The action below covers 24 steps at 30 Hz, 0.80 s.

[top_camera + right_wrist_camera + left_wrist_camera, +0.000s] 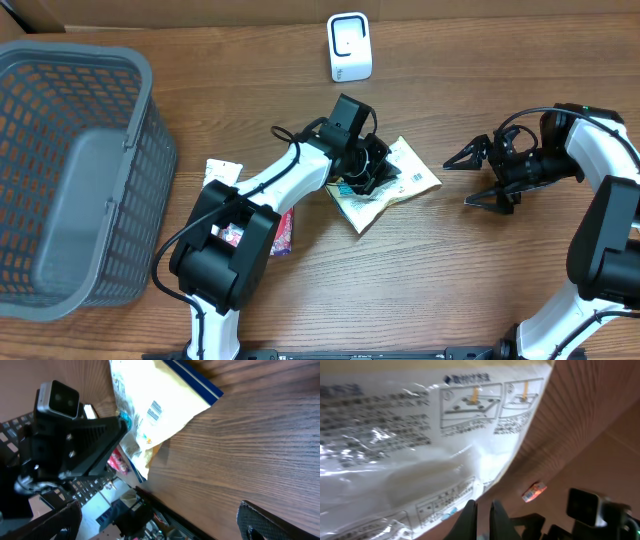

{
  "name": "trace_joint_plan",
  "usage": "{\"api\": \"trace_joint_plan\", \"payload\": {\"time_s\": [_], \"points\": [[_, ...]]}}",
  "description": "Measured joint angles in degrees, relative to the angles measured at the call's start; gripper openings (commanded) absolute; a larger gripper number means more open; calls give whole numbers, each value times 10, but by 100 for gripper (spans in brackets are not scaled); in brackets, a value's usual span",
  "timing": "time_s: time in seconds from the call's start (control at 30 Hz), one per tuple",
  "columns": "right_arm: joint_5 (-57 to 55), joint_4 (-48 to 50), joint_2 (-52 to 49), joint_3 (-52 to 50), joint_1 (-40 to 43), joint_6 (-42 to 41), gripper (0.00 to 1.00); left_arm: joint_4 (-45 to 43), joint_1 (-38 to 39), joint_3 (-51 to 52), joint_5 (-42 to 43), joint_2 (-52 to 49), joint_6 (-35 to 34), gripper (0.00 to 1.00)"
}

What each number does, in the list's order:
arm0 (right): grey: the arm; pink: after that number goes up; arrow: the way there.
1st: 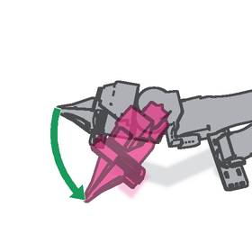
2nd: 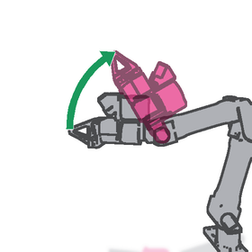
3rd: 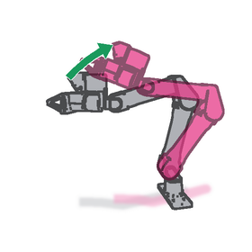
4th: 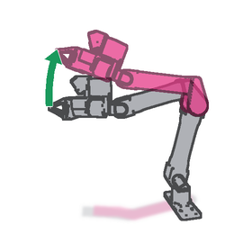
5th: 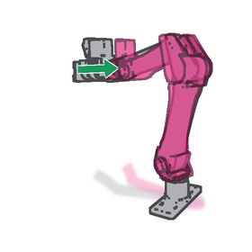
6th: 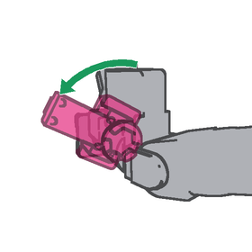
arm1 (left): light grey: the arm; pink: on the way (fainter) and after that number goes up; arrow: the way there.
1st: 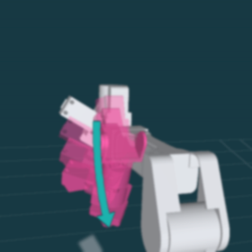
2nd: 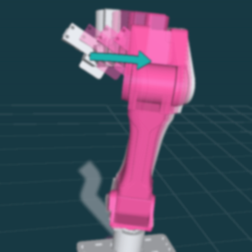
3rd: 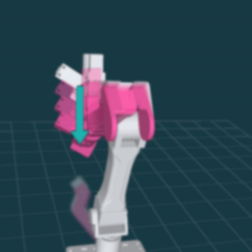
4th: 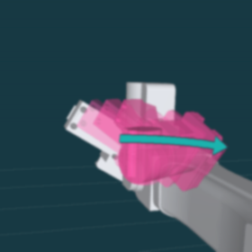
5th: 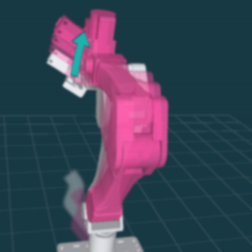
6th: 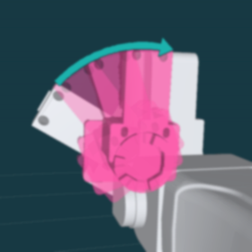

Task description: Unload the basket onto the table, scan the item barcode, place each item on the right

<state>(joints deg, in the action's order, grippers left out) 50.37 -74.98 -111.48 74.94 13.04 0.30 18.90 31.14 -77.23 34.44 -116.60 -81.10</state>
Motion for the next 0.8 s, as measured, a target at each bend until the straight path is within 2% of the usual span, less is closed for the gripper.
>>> {"api": "trace_joint_plan", "payload": {"time_s": [0.07, 0.17, 0.3, 0.43, 0.5, 0.57, 0.7, 0.77, 0.8], "points": [[2, 15, 0, -19, 0, -17, 100, -11, -1, -1, 4, 0, 4, 4], [2, 38, 0, -56, 0, -31, 100, -11, -12, -8, 8, 0, 42, 19], [21, 80, 0, -116, -2, -42, 100, -5, -45, -41, 25, 0, 164, 34], [46, 169, 0, -177, -17, -77, 100, 46, -86, -88, 46, 0, 330, 46], [64, 240, 1, -210, -33, -129, 100, 85, -106, -109, 50, 0, 407, 48], [93, 338, 15, -245, -58, -222, 100, 130, -126, -128, 50, 0, 473, 49], [106, 539, 39, -296, -126, -405, 100, 209, -159, -162, 31, 0, 564, 51], [88, 608, 45, -306, -171, -497, 100, 248, -177, -176, 12, 0, 608, 52], [80, 617, 47, -306, -182, -516, 100, 252, -180, -178, 9, 0, 616, 52]]}}
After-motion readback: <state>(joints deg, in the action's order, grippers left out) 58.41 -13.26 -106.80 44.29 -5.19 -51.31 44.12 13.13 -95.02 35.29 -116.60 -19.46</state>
